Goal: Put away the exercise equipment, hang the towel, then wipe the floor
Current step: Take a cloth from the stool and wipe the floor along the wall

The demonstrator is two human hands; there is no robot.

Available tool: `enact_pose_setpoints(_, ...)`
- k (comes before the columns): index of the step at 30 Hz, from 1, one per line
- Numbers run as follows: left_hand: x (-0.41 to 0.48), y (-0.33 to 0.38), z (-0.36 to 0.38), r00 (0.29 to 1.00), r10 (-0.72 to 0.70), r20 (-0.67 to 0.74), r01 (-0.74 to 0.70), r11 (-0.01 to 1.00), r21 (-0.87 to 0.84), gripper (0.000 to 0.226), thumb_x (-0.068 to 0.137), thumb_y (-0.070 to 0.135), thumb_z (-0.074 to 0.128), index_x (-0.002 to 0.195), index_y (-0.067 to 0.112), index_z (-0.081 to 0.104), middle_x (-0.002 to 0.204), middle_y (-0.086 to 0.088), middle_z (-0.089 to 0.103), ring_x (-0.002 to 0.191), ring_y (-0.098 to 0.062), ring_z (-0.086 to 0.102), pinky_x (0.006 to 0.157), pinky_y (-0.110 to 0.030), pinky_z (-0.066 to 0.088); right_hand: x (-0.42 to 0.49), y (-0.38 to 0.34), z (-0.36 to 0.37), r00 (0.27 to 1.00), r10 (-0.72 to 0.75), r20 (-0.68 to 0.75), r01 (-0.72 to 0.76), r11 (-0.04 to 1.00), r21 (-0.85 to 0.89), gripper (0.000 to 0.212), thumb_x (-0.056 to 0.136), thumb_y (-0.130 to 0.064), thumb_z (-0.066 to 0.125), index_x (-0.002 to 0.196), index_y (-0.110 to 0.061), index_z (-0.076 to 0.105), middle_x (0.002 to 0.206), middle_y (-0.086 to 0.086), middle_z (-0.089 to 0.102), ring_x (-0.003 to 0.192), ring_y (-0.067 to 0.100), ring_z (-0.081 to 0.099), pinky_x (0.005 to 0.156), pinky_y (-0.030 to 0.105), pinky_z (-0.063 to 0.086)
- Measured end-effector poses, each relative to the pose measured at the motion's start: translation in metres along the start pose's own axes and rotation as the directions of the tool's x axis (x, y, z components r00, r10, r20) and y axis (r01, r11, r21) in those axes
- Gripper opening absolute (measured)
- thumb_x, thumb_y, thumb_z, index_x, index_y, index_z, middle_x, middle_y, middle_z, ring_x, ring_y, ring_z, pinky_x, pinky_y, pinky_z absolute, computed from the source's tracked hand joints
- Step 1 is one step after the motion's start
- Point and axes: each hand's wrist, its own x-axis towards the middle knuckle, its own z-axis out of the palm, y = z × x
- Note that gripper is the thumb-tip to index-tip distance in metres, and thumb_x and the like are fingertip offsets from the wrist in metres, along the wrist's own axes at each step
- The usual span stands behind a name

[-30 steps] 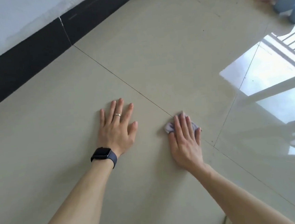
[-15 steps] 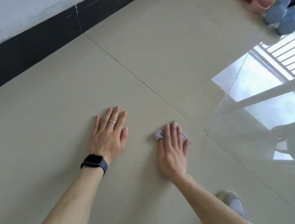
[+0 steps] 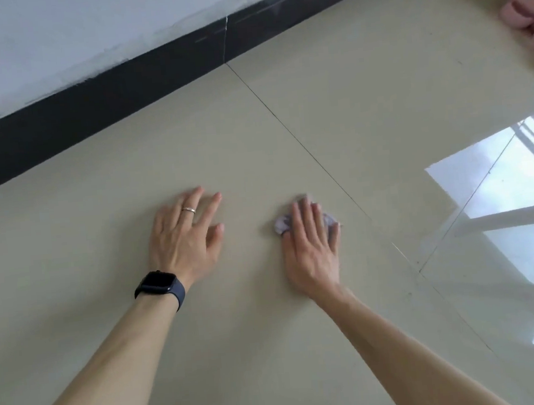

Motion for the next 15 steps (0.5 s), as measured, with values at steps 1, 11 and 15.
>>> enact_pose_setpoints(1,0.006,-0.014,-0.004,0.998,-0.058,0.037,0.057,0.998,0.028,0.063,0.089,0.053,0.047,0.147,0.03,0.045,0.155,-0.006,0.039,0.136,-0.031,0.042,0.105,-0.054,0.033,-0.01,-0.006,0.004,0.954,-0.291,0.066,0.295,0.953,-0.065,0.055,0.106,-0.041,0.025,0.159,-0.03,0.014,0.167,-0.009,0.0,0.153,0.009,-0.006,0.123,0.044,-0.006)
enact_pose_setpoints(11,0.015,-0.067,-0.012,0.937,-0.326,0.126,0.318,0.945,0.074,0.074,0.089,0.074,0.019,0.155,0.046,0.005,0.166,0.01,-0.003,0.153,-0.014,0.0,0.12,-0.057,0.003,0.134,-0.029,-0.017,0.957,0.29,0.027,-0.292,0.954,0.067,0.059,0.105,-0.043,0.018,0.159,-0.031,-0.003,0.166,-0.01,-0.015,0.151,0.008,-0.017,0.121,0.051,-0.013)
enact_pose_setpoints(15,0.014,-0.065,-0.015,0.939,-0.324,0.118,0.318,0.946,0.06,0.072,0.09,0.068,0.024,0.156,0.043,0.011,0.167,0.009,0.0,0.153,-0.015,0.004,0.12,-0.058,0.007,0.09,-0.057,-0.005,0.799,-0.551,0.241,0.58,0.812,-0.064,0.056,0.107,-0.043,0.022,0.16,-0.03,0.01,0.167,-0.01,-0.003,0.153,0.008,-0.011,0.122,0.044,-0.01)
